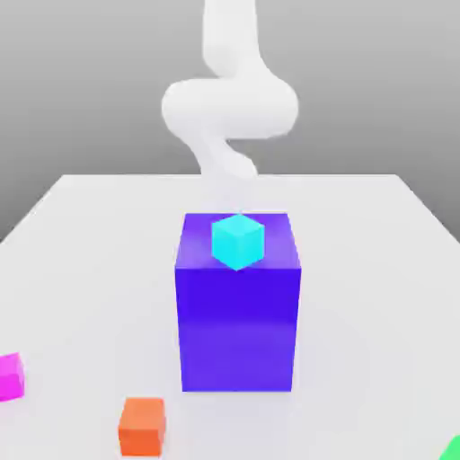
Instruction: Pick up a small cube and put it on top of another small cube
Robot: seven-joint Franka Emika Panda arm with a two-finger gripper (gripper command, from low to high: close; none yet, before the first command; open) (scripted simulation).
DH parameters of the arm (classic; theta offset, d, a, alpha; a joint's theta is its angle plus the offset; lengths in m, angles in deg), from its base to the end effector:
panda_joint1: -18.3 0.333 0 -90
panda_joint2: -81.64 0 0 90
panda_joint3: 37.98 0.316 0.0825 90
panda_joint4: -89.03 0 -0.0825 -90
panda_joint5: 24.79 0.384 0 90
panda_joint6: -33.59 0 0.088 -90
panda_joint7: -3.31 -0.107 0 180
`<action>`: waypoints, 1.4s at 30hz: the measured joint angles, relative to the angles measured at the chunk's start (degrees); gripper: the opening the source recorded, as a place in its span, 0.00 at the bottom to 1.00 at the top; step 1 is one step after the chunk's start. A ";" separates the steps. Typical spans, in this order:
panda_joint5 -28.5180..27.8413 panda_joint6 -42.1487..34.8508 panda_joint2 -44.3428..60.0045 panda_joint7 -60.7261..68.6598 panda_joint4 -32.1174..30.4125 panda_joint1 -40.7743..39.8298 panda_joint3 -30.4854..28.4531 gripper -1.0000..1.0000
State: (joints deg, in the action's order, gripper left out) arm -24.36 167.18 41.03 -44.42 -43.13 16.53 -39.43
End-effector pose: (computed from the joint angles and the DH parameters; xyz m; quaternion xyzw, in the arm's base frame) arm 0.3793 -0.0246 0.6780 -0.8420 0.4029 -0.3272 0.1471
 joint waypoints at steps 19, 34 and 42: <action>6.42 13.71 39.83 -12.13 -2.91 -14.15 -12.44 0.50; 17.28 27.06 68.52 -12.16 -1.94 -25.17 -11.03 0.00; 15.40 24.73 65.39 -13.59 -2.72 -23.97 -12.64 0.00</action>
State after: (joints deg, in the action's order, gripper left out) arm -8.96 191.91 106.42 -58.02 -45.85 -7.44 -52.08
